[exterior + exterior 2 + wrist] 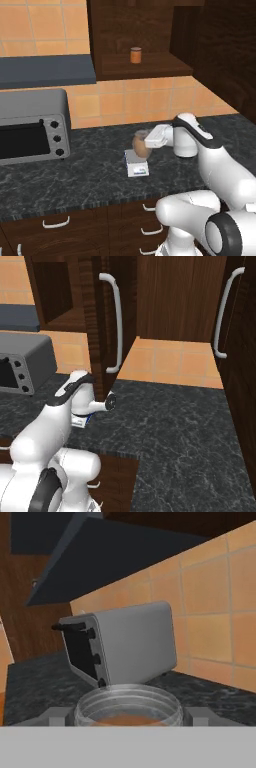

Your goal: Pick the honey bottle and place it on the digital scale for weighing, and close the cabinet.

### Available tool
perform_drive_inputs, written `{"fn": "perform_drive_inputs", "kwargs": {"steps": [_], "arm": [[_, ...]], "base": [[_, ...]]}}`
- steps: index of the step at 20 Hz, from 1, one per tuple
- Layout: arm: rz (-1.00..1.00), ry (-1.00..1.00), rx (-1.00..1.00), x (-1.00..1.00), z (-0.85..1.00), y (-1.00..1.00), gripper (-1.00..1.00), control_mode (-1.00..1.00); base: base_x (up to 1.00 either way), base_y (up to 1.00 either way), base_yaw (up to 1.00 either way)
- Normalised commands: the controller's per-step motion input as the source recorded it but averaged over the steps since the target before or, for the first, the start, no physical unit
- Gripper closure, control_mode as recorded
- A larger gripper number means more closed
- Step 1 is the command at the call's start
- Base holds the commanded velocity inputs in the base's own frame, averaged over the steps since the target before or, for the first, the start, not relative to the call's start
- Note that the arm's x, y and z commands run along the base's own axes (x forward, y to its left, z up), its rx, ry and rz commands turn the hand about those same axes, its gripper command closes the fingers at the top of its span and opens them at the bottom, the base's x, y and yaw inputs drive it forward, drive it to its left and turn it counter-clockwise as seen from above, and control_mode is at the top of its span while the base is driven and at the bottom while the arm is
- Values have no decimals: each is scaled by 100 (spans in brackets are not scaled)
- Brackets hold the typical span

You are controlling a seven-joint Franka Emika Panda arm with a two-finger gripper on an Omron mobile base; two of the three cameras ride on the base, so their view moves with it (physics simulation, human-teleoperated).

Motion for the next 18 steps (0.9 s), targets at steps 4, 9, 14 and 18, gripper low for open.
{"fn": "perform_drive_inputs", "kwargs": {"steps": [4, 9, 14, 18], "arm": [[0, 0, -4, 31, -44, 0, 100, -100], [0, -3, -1, 30, -30, 0, 100, -100], [2, -5, 0, 27, -22, 0, 100, -100], [0, -4, 0, 13, -16, 1, 100, -100]], "base": [[0, 0, 0], [0, 0, 0], [0, 0, 0], [0, 0, 0]]}}
